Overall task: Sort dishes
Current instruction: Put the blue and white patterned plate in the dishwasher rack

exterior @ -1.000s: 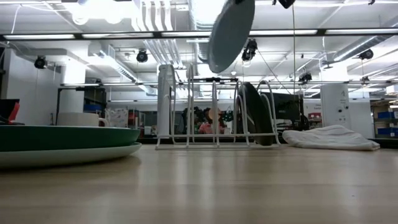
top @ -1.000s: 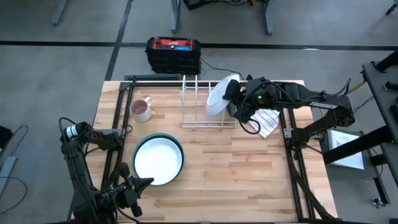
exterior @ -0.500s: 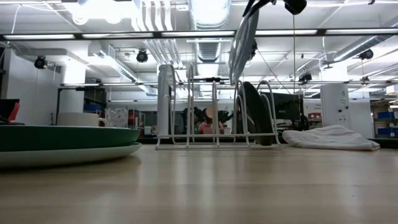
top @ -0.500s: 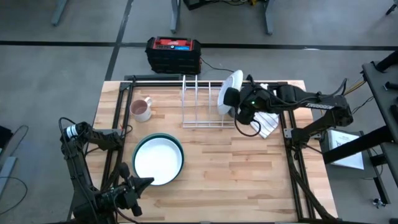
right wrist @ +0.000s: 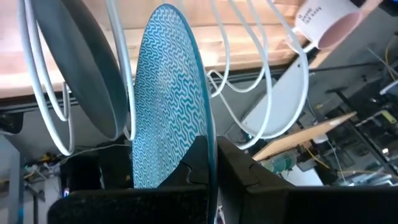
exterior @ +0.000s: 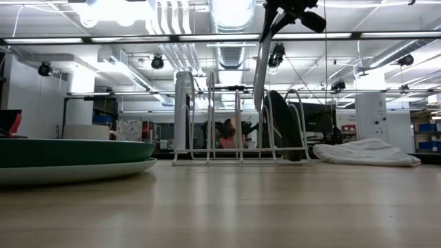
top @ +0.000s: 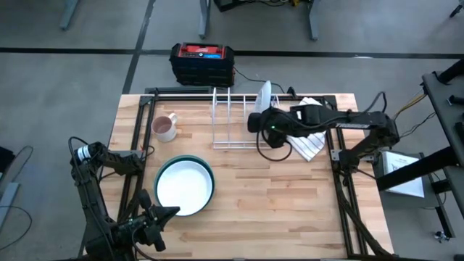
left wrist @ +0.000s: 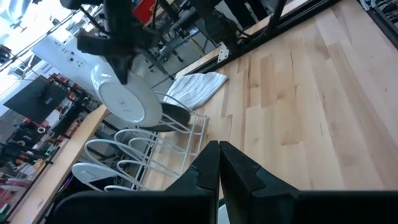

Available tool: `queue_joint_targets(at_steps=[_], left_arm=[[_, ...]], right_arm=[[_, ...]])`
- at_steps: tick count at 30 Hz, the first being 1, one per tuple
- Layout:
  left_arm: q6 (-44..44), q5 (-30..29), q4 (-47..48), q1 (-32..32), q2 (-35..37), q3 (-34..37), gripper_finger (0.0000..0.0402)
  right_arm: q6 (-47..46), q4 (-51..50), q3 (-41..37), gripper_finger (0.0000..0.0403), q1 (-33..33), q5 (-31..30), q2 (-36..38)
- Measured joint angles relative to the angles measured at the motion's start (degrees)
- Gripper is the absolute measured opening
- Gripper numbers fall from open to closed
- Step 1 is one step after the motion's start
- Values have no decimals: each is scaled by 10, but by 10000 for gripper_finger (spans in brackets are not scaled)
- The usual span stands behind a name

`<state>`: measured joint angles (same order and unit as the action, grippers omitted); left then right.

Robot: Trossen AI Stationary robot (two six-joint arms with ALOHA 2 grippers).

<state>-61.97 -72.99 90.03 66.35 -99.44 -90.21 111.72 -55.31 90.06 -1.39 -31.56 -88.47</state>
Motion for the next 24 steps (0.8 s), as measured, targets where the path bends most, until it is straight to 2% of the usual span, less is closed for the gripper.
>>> queue_joint_targets(at_steps=[11,24], left_arm=[[21,5,0,1,0,0,0],[15,17,0,3,0,0,0]], right_arm=[[47,24,-5,0,0,-1,-40],[48,33,-5,0,-3,-1,-110]])
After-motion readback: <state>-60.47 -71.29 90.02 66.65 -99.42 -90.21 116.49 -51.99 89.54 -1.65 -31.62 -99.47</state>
